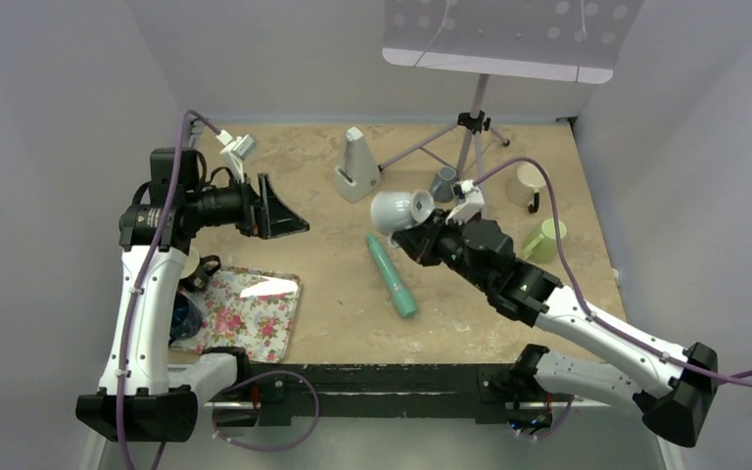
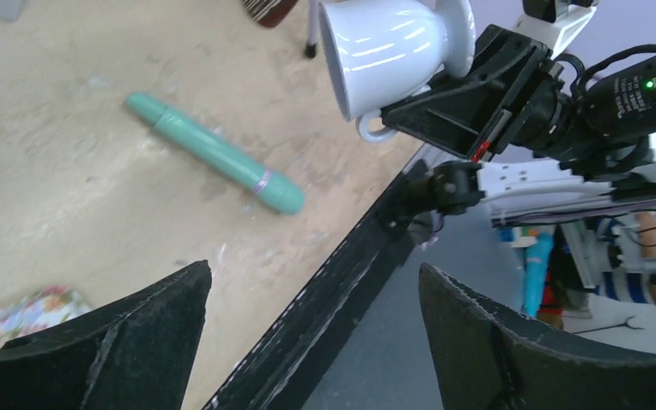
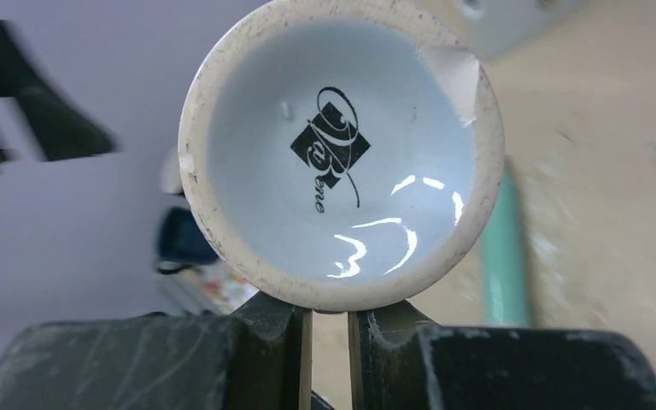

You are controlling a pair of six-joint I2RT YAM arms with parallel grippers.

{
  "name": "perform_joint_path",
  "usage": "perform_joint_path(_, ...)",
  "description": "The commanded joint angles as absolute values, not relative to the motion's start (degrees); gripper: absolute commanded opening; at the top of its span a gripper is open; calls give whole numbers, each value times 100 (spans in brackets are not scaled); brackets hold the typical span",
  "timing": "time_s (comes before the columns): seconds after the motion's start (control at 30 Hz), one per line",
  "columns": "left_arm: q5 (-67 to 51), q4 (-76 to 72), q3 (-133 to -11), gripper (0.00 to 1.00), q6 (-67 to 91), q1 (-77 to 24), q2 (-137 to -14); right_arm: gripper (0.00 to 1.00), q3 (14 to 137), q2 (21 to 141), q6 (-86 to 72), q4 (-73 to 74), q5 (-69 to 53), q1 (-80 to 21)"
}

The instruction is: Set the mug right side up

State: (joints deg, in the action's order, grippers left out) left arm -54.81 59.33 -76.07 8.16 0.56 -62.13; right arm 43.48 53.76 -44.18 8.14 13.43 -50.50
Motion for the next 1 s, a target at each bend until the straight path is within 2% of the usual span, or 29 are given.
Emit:
perform_joint_path(0.0, -6481, 3828, -7875, 96, 2591, -226, -6059, 0, 5188, 5602, -4256, -1384, 153, -5106)
perform_joint_path(0.2, -6780, 2293, -7750, 95, 4036, -494, -6109, 0, 5942, 6291, -4468, -2383, -535, -5122)
perform_joint_path(0.47, -6813, 1689, -7694, 92, 4509, -554, -6131, 0, 6244, 6671, -4537, -2609, -639, -5221)
perform_joint_path(0.63, -6711, 1312, -7456, 83, 4880, -607, -6252, 0, 6471, 6984, -4493, -2751, -933, -5315)
perform_joint_path(0.73, -6735, 976, -7390, 69, 5234, -636, -6304, 0, 6532, 7231, -4570, -2987, -1222, -5367)
perform_joint_path(0.77, -6747, 924, -7384, 61, 5298, -641, -6324, 0, 6551, 7345, -4587, -3059, -1339, -5370)
perform_joint_path(0.8, -6747, 913, -7391, 49, 5327, -636, -6336, 0, 6601, 7456, -4575, -3081, -1490, -5370)
perform_joint_path(0.87, -6721, 986, -7426, 9, 5290, -622, -6325, 0, 6748, 7635, -4434, -2783, -1598, -5370)
perform_joint_path(0.9, -6680, 1221, -7483, 0, 5110, -599, -6308, 0, 6761, 7660, -4353, -2578, -1570, -5370)
perform_joint_path(0.97, -6367, 2308, -7786, 0, 4209, -484, -6262, 2, 6675, 7600, -4243, -2199, -1278, -5369)
